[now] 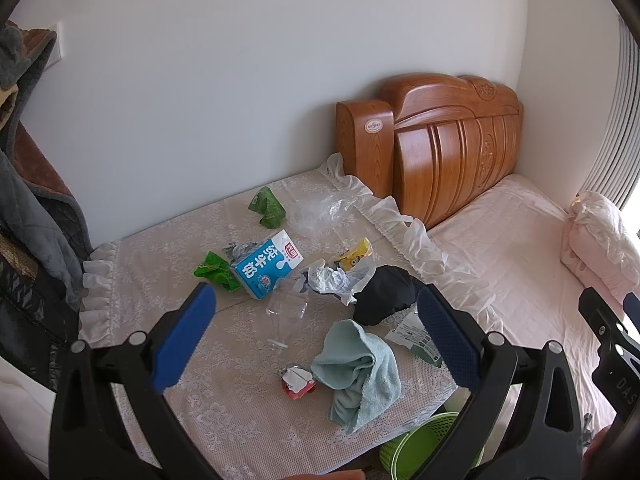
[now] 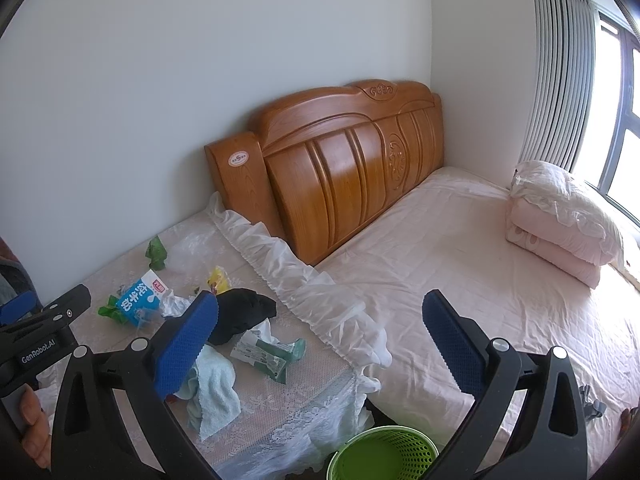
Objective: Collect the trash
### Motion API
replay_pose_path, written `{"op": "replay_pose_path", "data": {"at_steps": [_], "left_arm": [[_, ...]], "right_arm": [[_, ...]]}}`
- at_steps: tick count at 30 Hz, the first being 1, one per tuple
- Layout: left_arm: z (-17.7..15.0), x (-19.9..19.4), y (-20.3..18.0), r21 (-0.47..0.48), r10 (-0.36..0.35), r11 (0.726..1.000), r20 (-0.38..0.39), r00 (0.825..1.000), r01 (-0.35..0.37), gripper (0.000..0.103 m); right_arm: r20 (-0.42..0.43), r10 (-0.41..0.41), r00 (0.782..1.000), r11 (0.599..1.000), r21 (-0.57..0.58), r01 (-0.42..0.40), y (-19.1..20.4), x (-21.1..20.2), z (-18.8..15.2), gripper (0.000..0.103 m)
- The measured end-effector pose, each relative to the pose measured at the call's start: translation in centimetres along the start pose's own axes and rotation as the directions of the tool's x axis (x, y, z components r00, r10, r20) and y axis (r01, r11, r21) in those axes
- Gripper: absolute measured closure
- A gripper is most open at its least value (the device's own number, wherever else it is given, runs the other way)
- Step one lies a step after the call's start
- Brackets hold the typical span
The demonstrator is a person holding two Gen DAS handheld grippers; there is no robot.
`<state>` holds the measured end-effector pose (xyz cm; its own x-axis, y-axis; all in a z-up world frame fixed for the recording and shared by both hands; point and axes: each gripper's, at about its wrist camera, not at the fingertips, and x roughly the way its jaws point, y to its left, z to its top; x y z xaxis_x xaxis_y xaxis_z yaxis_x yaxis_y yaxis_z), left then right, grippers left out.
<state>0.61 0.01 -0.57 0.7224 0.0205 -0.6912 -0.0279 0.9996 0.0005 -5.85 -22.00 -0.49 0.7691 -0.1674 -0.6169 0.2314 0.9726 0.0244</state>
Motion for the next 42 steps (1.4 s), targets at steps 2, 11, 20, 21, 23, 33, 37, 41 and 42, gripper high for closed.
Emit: {"op": "replay_pose_path", "data": {"at_steps": [2, 11, 20, 21, 23, 33, 37, 41, 42], "left_arm": [[0.0, 0.1, 0.0, -0.002, 0.002, 1.000, 0.000, 1.000, -0.002, 0.006], [-0.7, 0.4, -0.5, 0.003, 0.000, 1.000, 0.003, 1.000, 0.000, 0.006], [-0.3, 0.3, -0.2, 0.001, 0.002, 1.000, 0.000, 1.000, -0.002, 0.006], [-0.4, 0.3, -0.3, 0.002, 0.002, 1.000, 0.000, 1.000, -0.002, 0.006], [-0.5, 0.4, -0.4, -0.001, 0.002, 1.000, 0.000, 1.000, -0.002, 0.006], [-0.4, 0.4, 0.0, -0.001, 0.000, 1.000, -0.001, 1.000, 0.000, 0.006], [-0.6, 0.5, -0.1, -0.002, 0.000, 1.000, -0.002, 1.000, 0.000, 0.006], [-0.7, 0.4, -0.1, -0.001, 0.000, 1.000, -0.003, 1.000, 0.000, 0.006], [-0.7, 0.4, -0.1, -0.001, 0.000, 1.000, -0.003, 1.000, 0.000, 0.006]], "right_arm": [[-0.001, 0.001, 1.000, 1.000, 0.002, -0.001, 0.0, 0.0, -0.1, 0.002], [-0.001, 0.000, 1.000, 1.000, 0.000, 0.000, 0.0, 0.1, -0.2, 0.002], [-0.002, 0.000, 1.000, 1.000, 0.002, 0.000, 0.1, 0.0, -0.4, 0.002], [-0.002, -0.001, 1.000, 1.000, 0.003, 0.001, 0.1, 0.0, -0.5, 0.002], [-0.003, -0.003, 1.000, 1.000, 0.002, 0.003, 0.1, 0.0, -0.4, 0.002], [-0.006, -0.004, 1.000, 1.000, 0.002, 0.004, 0.1, 0.1, -0.5, 0.002], [-0.006, -0.003, 1.000, 1.000, 0.003, 0.003, 0.1, 0.2, -0.4, 0.002], [-0.010, -0.003, 1.000, 1.000, 0.002, 0.003, 0.2, 0.2, -0.4, 0.002], [-0.010, -0.004, 1.000, 1.000, 0.001, 0.004, 0.2, 0.2, -0.4, 0.002]]}}
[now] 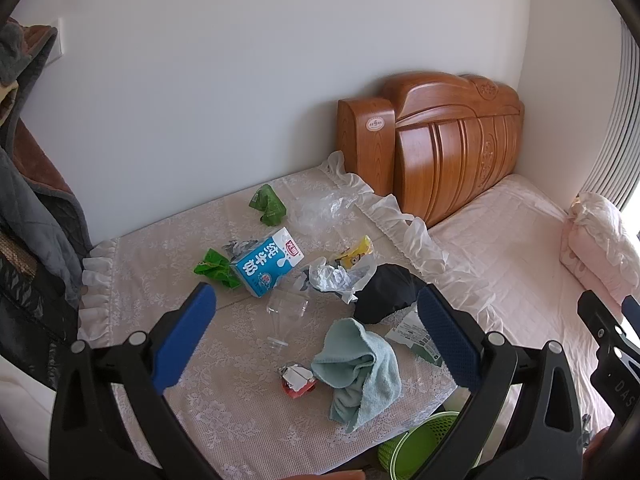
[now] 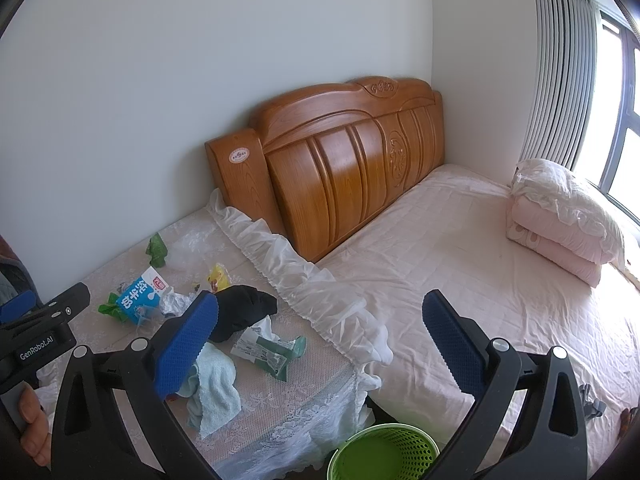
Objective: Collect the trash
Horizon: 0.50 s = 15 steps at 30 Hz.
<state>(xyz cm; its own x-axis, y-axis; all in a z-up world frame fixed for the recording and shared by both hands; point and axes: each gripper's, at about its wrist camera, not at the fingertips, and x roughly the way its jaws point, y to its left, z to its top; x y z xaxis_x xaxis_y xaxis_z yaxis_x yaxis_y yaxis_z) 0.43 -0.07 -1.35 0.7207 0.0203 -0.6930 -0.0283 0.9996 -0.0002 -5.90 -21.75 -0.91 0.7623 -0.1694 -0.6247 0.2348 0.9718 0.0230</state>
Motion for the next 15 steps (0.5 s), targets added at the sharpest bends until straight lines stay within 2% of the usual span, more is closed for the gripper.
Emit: {"op": "replay_pose_path", "data": {"at_steps": [10, 15], "left_arm": [[-0.05, 0.05, 0.09, 0.000, -0.001, 1.000, 0.001, 1.000, 0.001, 0.006], [-0.27, -0.09, 0.40, 0.023, -0.011, 1.000, 0.036, 0.999, 0.010, 0.006]], "right_arm": [[-0.004, 0.000, 1.000, 1.000, 0.001, 0.000, -0.04, 0.10, -0.06, 0.002], [-0.017, 0.004, 1.000, 1.000, -0.006, -0.004, 0.11, 0.78, -0.43, 0.002]]}}
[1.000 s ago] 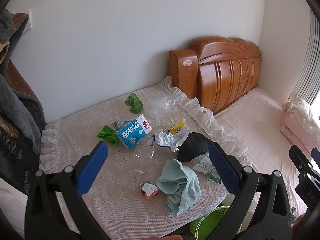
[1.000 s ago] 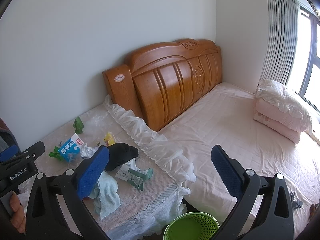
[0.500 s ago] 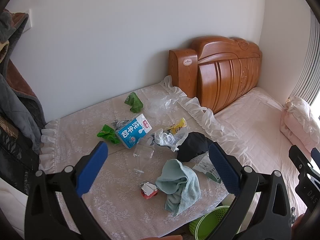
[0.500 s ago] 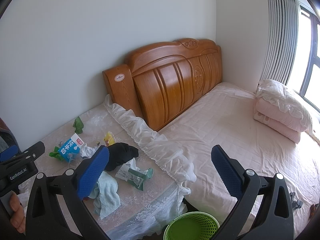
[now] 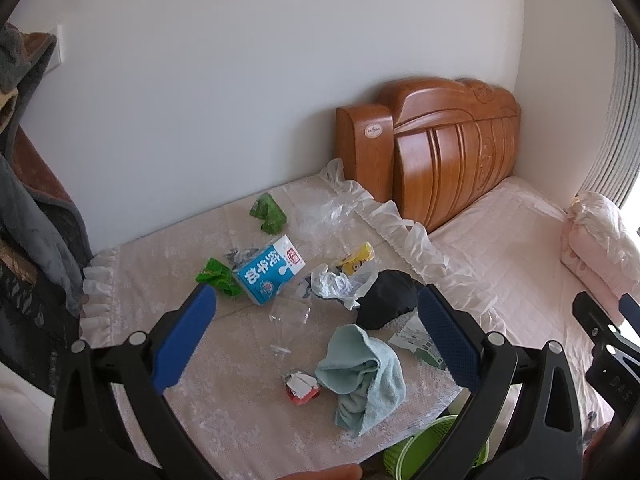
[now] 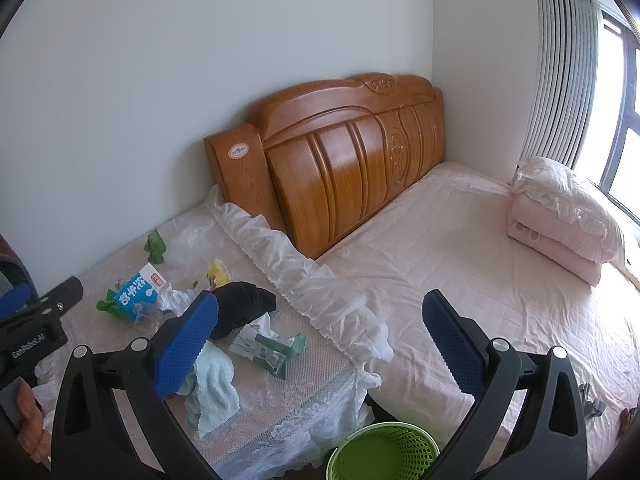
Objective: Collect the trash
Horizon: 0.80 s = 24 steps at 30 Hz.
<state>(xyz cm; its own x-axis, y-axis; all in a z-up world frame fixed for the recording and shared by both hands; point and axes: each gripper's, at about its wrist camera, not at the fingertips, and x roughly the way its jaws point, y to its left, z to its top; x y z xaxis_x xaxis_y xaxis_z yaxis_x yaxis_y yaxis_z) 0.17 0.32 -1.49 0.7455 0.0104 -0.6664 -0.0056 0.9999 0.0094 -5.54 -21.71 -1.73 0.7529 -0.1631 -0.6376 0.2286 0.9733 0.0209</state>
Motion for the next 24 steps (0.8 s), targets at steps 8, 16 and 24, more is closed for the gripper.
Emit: {"op": "replay_pose_path", "data": {"at_steps": [8, 16, 24], "left_arm": [[-0.8, 1.4, 1.9, -0.004, -0.006, 1.000, -0.054, 0.999, 0.006, 0.006], [-3.9, 4.1, 5.4, -0.032, 0.030, 0.999, -0.153, 0.988, -0.036, 0.006], [-7.5, 7.4, 7.4, -0.009, 0.079, 0.996, -0.253, 0.964, -0.084, 0.006]], "right_arm": [[-0.040, 0.052, 0.998, 0.998, -0.039, -0.054, 1.4, 2.2, -2.0, 0.002], [-0.131, 0.142, 0.981, 0.977, -0.140, -0.161, 5.3, 5.6, -5.9, 0.002], [-0.266, 0.195, 0.944, 0.942, -0.218, -0.256, 9.7, 10.7, -10.1, 0.002]]}}
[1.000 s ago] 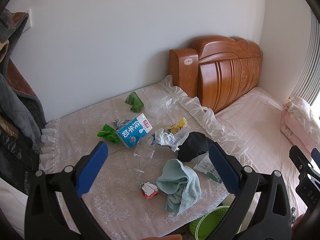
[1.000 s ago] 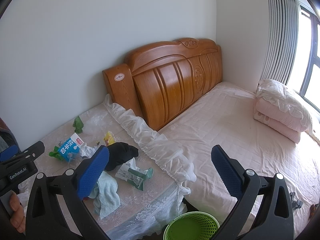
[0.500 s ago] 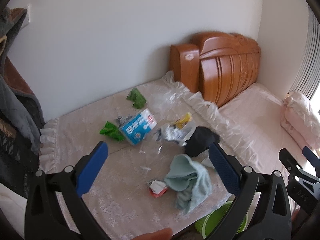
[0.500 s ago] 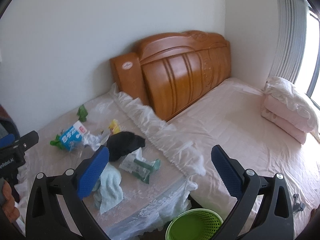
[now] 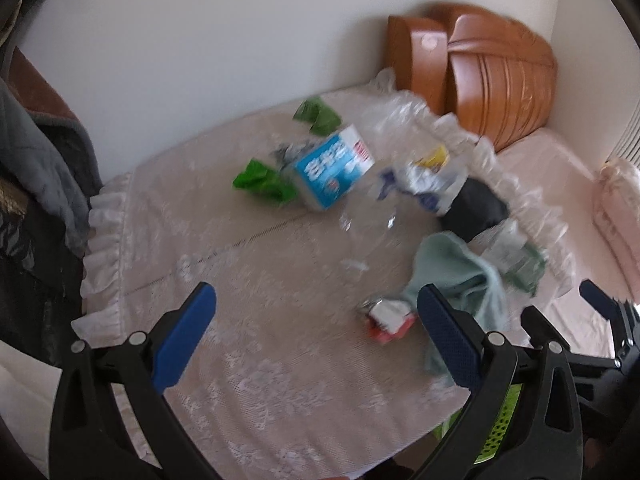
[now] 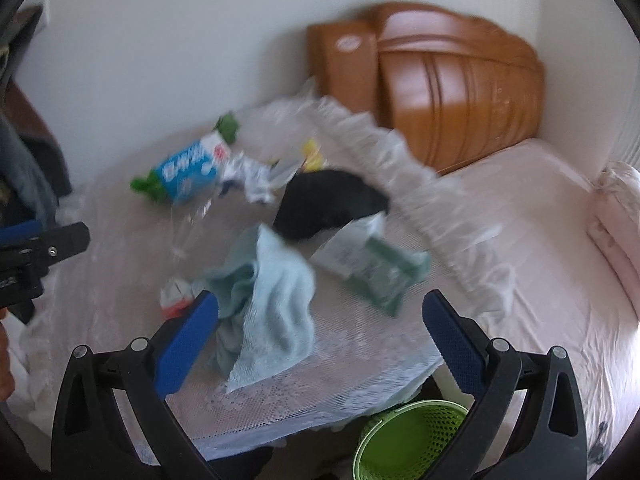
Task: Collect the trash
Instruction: 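Grasp the light-blue towel with the right gripper, then grasp the red-and-silver packet with the left gripper while the right gripper holds the towel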
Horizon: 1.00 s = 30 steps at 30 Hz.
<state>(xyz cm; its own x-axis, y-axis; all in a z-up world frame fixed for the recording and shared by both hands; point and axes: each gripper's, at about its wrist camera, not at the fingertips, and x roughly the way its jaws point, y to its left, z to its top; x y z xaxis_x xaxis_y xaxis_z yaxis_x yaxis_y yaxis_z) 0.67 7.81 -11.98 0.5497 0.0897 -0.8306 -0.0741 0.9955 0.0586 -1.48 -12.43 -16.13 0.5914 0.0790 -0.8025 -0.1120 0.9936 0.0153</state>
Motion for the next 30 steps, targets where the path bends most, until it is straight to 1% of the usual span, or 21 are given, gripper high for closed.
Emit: {"op": "replay_pose_path", "data": {"at_steps": [3, 7, 8, 9, 10, 11, 13, 14, 16, 17, 20, 24, 27, 30], "left_arm": [[-0.7, 1.2, 0.3, 0.007, -0.018, 1.000, -0.022, 1.000, 0.018, 0.006], [-1.5, 2.1, 0.6, 0.004, -0.048, 0.999, -0.025, 0.999, 0.048, 0.006], [-1.7, 2.3, 0.6, 0.009, -0.050, 0.999, -0.027, 0.998, 0.051, 0.006], [-1.9, 2.5, 0.5, 0.019, -0.052, 0.998, -0.029, 0.998, 0.053, 0.006], [-2.0, 2.7, 0.4, 0.028, -0.053, 0.998, -0.030, 0.998, 0.054, 0.006], [-2.2, 2.9, 0.3, 0.039, -0.054, 0.998, -0.032, 0.998, 0.055, 0.006], [-2.4, 3.2, 0.1, 0.056, -0.061, 0.996, -0.038, 0.997, 0.063, 0.006], [-2.5, 3.4, 0.1, 0.061, -0.067, 0.996, -0.041, 0.997, 0.069, 0.006], [-2.5, 3.8, -0.1, 0.073, -0.076, 0.994, -0.051, 0.996, 0.080, 0.006], [-2.4, 4.1, -0.2, 0.077, -0.087, 0.993, -0.057, 0.995, 0.091, 0.006], [-2.4, 4.7, -0.6, 0.085, -0.090, 0.992, -0.068, 0.994, 0.095, 0.006], [-2.2, 5.9, -1.4, 0.104, -0.089, 0.990, -0.083, 0.993, 0.098, 0.006], [-2.0, 6.8, -2.3, 0.104, -0.085, 0.990, -0.093, 0.992, 0.095, 0.006], [-1.7, 8.0, -3.3, 0.091, -0.087, 0.991, -0.121, 0.989, 0.098, 0.006]], "right_arm": [[-0.037, 0.016, 0.999, 1.000, -0.019, -0.016, 0.8, 2.2, -0.2, 0.002], [-0.084, 0.032, 0.996, 0.998, -0.042, -0.036, 1.8, 4.8, -0.1, 0.002], [-0.090, 0.025, 0.996, 0.998, -0.050, -0.030, 1.9, 5.2, -0.1, 0.003], [-0.102, 0.011, 0.995, 0.998, -0.059, -0.017, 2.2, 5.8, -0.1, 0.010], [-0.114, 0.011, 0.993, 0.998, -0.061, -0.018, 2.3, 6.1, 0.0, 0.021], [-0.129, 0.020, 0.991, 0.998, -0.054, -0.027, 2.3, 6.5, 0.0, 0.027], [-0.149, 0.057, 0.987, 0.998, -0.019, -0.060, 1.8, 7.0, 0.1, 0.052], [-0.155, 0.077, 0.985, 0.997, -0.001, -0.078, 1.7, 7.0, 0.1, 0.057], [-0.160, 0.106, 0.981, 0.994, 0.028, -0.103, 1.2, 6.8, 0.2, 0.071], [-0.157, 0.118, 0.981, 0.993, 0.038, -0.113, 1.0, 6.5, 0.2, 0.074], [-0.134, 0.148, 0.980, 0.988, 0.066, -0.140, 0.5, 5.3, 0.8, 0.080], [-0.067, 0.167, 0.984, 0.983, 0.093, -0.160, -0.3, 2.6, 1.9, 0.080], [0.006, 0.170, 0.985, 0.980, 0.108, -0.170, -1.0, -0.6, 3.0, 0.081], [0.067, 0.154, 0.986, 0.982, 0.097, -0.161, -1.9, -3.6, 3.8, 0.081]]}}
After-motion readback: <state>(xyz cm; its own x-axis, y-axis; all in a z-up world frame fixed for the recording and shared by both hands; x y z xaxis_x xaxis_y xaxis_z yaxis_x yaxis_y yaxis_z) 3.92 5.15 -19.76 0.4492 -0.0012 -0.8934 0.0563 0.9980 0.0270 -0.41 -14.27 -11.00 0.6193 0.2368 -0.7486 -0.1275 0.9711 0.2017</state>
